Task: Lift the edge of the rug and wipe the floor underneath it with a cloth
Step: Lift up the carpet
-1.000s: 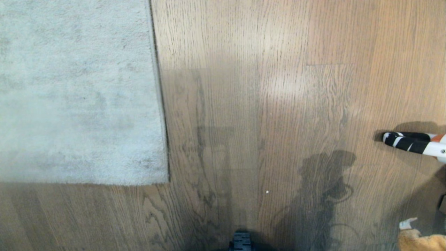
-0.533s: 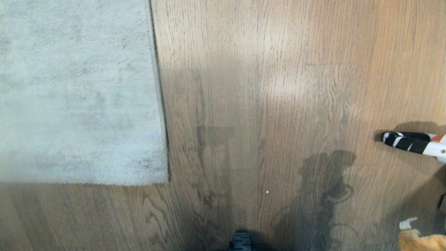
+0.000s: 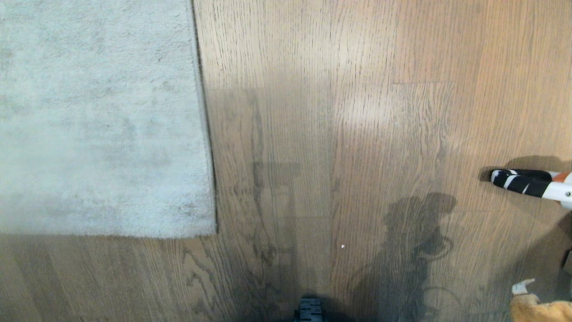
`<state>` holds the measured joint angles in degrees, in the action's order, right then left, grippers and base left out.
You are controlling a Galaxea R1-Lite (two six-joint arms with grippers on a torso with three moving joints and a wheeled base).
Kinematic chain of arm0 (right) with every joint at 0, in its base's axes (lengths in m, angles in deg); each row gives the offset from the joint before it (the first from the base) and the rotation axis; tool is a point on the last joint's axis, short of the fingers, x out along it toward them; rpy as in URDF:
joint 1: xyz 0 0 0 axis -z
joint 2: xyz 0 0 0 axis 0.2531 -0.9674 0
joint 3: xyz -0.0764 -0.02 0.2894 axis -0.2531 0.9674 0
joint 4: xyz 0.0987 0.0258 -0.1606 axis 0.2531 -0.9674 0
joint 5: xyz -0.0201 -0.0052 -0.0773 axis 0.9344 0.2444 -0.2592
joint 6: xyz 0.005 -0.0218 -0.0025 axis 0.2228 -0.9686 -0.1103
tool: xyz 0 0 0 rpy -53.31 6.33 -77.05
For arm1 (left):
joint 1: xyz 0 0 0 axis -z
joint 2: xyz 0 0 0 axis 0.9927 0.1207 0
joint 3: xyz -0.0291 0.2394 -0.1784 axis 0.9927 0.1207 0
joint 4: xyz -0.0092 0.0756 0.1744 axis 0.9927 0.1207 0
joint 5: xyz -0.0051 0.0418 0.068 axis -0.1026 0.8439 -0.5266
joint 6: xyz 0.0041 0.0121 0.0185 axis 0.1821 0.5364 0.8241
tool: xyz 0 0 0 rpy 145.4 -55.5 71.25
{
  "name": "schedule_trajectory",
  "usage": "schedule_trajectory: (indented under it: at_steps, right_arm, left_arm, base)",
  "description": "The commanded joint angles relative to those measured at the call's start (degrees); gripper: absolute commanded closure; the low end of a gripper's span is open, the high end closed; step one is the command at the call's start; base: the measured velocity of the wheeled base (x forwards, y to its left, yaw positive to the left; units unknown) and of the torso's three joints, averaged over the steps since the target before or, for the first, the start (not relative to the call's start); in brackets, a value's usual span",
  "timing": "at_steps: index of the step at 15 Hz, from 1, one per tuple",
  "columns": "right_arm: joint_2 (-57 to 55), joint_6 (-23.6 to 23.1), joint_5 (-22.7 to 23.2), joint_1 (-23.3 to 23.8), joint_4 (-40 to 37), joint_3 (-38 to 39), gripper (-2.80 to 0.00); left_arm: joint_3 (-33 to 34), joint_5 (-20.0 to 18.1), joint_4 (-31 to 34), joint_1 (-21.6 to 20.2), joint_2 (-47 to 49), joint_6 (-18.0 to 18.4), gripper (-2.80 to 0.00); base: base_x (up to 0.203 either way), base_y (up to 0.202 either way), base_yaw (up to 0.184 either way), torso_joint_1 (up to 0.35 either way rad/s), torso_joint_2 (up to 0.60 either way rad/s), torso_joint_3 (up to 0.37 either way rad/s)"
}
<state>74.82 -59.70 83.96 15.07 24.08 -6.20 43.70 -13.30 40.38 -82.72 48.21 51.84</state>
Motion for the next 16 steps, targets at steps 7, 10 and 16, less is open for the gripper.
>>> schedule_trajectory:
  at_steps: [7,10,16]
  right_arm:
    - [-0.07,-0.01,0.02,0.02,0.00,0.00,0.00]
    - [-0.07,-0.08,0.02,0.01,0.00,0.00,0.00]
    - [-0.07,-0.10,0.02,0.02,0.00,0.00,0.00]
  left_arm:
    - [-5.07,-6.14,-4.48,1.94,30.63,-1.17,0.00]
    - [-5.01,-7.16,-11.87,2.04,41.77,-1.30,0.00]
    - [-5.53,-7.06,-30.13,3.23,61.52,-1.27,-2.80]
  base:
    - [0.000,0.000,0.000,0.000,0.00,0.000]
    - [0.000,0.000,0.000,0.000,0.00,0.000]
    - [0.000,0.000,0.000,0.000,0.00,0.000]
